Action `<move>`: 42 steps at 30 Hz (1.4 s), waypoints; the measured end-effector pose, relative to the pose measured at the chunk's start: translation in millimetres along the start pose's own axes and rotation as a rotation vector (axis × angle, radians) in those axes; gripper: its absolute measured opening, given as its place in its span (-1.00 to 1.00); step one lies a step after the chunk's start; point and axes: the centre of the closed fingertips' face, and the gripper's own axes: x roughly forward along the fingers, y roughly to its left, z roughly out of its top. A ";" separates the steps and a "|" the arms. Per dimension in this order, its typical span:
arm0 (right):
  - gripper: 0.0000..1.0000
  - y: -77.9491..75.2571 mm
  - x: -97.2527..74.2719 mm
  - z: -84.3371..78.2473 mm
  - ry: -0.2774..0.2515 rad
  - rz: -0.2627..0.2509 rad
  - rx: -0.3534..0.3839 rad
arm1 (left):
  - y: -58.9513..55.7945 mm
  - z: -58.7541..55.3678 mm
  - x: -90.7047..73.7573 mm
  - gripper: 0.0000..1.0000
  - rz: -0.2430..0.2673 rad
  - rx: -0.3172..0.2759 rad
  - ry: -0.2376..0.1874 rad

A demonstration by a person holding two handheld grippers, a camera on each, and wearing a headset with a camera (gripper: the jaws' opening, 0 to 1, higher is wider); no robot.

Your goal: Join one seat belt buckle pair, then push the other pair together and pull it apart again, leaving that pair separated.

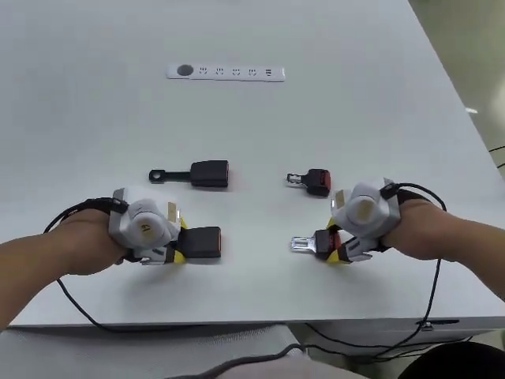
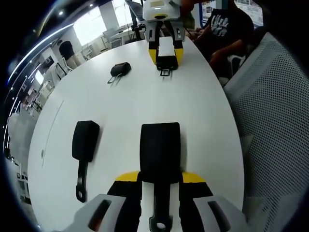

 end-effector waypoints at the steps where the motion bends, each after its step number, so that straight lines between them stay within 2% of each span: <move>1: -0.32 1.0 1.5 4.0 -0.007 -0.002 -0.006 | 0.0 -0.1 0.1 -0.42 -0.001 0.003 0.003; 5: -0.32 2.7 7.7 21.7 -0.034 -0.009 0.004 | -0.3 -0.4 0.5 -0.42 -0.008 0.012 0.015; 10: -0.32 4.4 16.1 44.6 -0.061 -0.012 0.002 | -0.2 -1.2 0.7 -0.42 -0.008 0.013 0.006; 16: -0.32 5.0 23.6 64.9 -0.075 -0.014 -0.010 | 0.1 -1.0 1.1 -0.42 -0.010 0.010 0.008; 24: -0.32 5.8 35.3 97.2 -0.096 -0.012 -0.029 | -0.1 -1.4 1.4 -0.42 -0.024 0.036 0.025; 28: -0.33 1.3 38.8 105.6 -0.092 -0.018 -0.017 | -0.4 -1.5 1.1 -0.42 -0.024 0.034 0.018; 36: -0.33 3.7 40.3 110.2 -0.071 -0.020 -0.035 | -1.0 -0.9 1.2 -0.42 -0.027 0.040 0.023; 42: -0.33 5.0 41.8 115.8 -0.091 -0.030 -0.043 | -1.4 -0.5 1.2 -0.42 -0.023 0.033 0.028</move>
